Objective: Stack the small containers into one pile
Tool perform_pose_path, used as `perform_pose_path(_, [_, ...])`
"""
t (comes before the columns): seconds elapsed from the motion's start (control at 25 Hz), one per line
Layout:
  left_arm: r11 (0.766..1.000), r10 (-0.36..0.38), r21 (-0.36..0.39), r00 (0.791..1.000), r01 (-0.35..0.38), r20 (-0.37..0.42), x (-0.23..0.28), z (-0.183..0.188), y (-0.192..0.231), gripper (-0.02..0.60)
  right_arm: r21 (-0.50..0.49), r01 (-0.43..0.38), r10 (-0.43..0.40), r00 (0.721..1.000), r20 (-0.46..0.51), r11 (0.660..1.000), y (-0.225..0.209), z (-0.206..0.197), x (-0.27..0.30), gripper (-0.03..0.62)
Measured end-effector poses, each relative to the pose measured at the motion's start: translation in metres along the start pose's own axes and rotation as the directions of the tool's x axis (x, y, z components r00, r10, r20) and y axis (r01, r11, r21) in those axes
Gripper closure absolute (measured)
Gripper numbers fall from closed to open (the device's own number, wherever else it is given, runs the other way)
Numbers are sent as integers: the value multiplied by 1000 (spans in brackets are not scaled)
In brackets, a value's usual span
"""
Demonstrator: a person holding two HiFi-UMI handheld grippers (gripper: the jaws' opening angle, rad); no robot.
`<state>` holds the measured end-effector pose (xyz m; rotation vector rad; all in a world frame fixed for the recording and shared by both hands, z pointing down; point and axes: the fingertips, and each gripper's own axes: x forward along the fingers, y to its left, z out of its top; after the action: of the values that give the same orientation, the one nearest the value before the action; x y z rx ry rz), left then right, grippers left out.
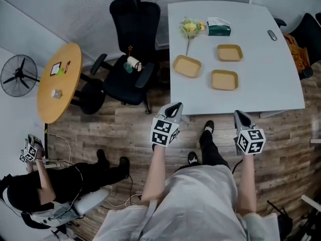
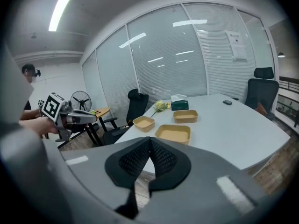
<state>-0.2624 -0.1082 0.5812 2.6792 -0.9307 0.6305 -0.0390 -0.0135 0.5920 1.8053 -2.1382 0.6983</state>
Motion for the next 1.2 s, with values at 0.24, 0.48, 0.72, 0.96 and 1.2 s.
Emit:
perform_pose_path(0.24, [988, -47, 143, 991, 64, -124, 61, -10, 25, 577, 13, -19, 19, 999, -31, 1000, -12, 7, 43, 594])
perform_pose_path(0.48, [918, -74, 359, 962, 169, -264, 123, -16, 52, 577, -100, -108, 97, 989, -107, 989, 16, 14, 98, 594])
perform_pose_path(0.72, [815, -52, 526, 935, 243, -351, 166, -13, 85, 575, -165, -170, 141, 975, -174, 971, 28, 14, 125, 594])
perform_pose_path(0.96, [684, 9, 648, 884, 336, -468, 200, -34, 109, 575, -206, -217, 176, 964, -200, 954, 24, 19, 144, 594])
perform_pose_path(1.2, [546, 17, 681, 807, 487, -591, 220, -50, 112, 531, -219, -231, 185, 960, -213, 948, 1, 27, 153, 594])
